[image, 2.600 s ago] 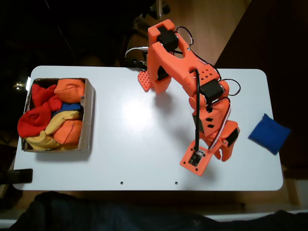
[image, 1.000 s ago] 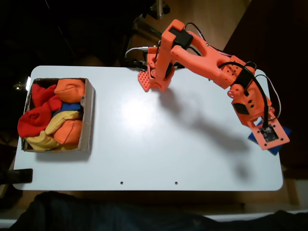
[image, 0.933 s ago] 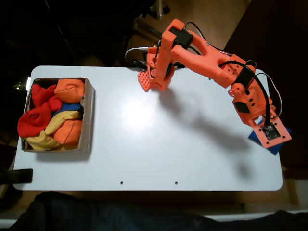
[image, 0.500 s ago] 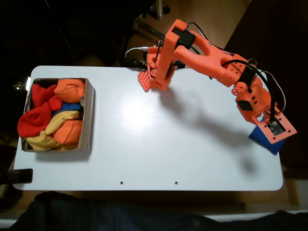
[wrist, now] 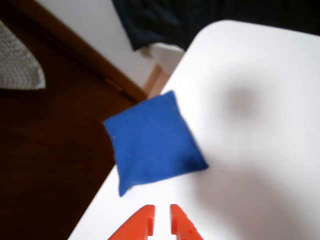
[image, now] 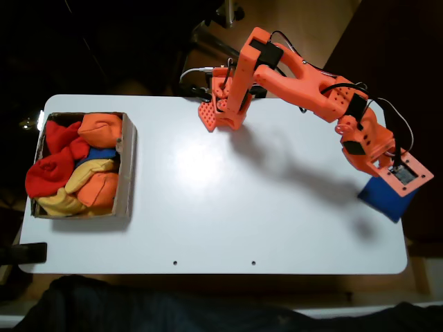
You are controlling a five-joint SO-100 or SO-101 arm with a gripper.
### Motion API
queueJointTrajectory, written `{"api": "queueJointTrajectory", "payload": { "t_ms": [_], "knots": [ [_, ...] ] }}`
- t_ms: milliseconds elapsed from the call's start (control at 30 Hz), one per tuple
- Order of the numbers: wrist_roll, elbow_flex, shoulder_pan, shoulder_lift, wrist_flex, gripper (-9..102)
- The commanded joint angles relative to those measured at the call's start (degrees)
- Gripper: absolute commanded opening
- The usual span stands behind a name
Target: Grasp a bag and put it in the box.
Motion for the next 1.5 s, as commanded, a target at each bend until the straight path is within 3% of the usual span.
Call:
{"api": "queueJointTrajectory", "payload": {
  "t_ms": [0,467,1467],
  "knots": [
    [-1.2,-0.1,-1.0,0.0,-0.6,4],
    [-9.7,0.7,-3.7,-4.3,-5.4,4],
    [-16.8,0.8,-4.7,-12.5,-18.3,5]
  ]
}}
